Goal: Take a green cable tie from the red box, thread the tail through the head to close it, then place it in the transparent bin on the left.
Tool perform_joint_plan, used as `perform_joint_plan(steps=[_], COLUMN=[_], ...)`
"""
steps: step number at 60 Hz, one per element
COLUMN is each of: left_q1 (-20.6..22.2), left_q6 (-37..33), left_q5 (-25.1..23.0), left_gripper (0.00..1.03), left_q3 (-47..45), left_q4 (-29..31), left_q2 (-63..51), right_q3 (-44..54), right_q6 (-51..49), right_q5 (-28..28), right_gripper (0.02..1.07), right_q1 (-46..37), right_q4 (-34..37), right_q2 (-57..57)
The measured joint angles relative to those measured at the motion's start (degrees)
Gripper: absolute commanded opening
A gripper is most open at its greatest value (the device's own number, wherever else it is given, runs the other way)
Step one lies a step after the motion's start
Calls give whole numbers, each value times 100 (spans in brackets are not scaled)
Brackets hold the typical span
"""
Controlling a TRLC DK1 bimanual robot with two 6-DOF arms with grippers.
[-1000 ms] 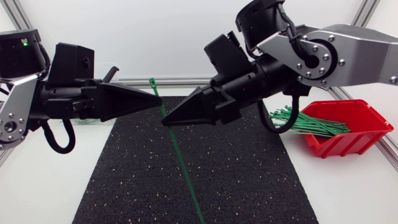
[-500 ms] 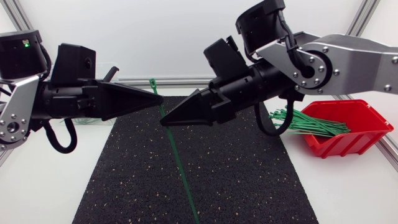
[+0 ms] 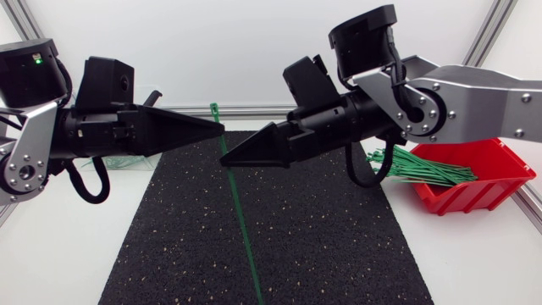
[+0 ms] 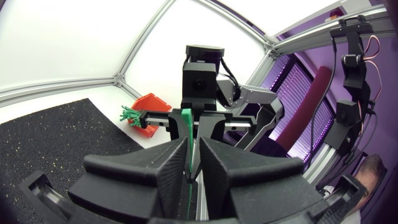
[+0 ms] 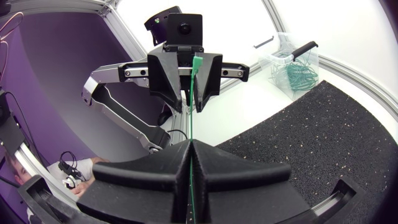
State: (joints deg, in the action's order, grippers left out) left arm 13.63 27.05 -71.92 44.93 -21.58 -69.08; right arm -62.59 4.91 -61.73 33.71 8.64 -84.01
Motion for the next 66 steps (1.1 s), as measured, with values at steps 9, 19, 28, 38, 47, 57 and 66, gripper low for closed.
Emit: perform_joint_plan(steps=[9, 19, 28, 38, 47, 57, 66], left_q1=[-7, -11, -11, -11, -44, -50, -50], left_q6=[155, 297, 321, 428, 476, 544, 621], left_q5=[2, 22, 46, 90, 136, 151, 153], left_gripper=[18, 18, 18, 18, 18, 18, 19], left_q3=[0, 0, 0, 0, 0, 0, 0], left_q4=[-153, -264, -291, -308, -358, -389, -404], left_q2=[-37, -131, -177, -201, -201, -201, -208], right_q3=[85, 101, 155, 186, 186, 219, 273], right_q6=[153, 313, 424, 470, 568, 651, 756], right_q5=[-90, -142, -153, -153, -153, -153, -153], right_gripper=[8, 8, 8, 8, 8, 8, 8], right_q1=[-85, -127, -127, -125, -127, -125, -120], right_q4=[-160, -391, -531, -570, -682, -772, -914], right_q2=[0, 2, 11, 11, 11, 0, -48])
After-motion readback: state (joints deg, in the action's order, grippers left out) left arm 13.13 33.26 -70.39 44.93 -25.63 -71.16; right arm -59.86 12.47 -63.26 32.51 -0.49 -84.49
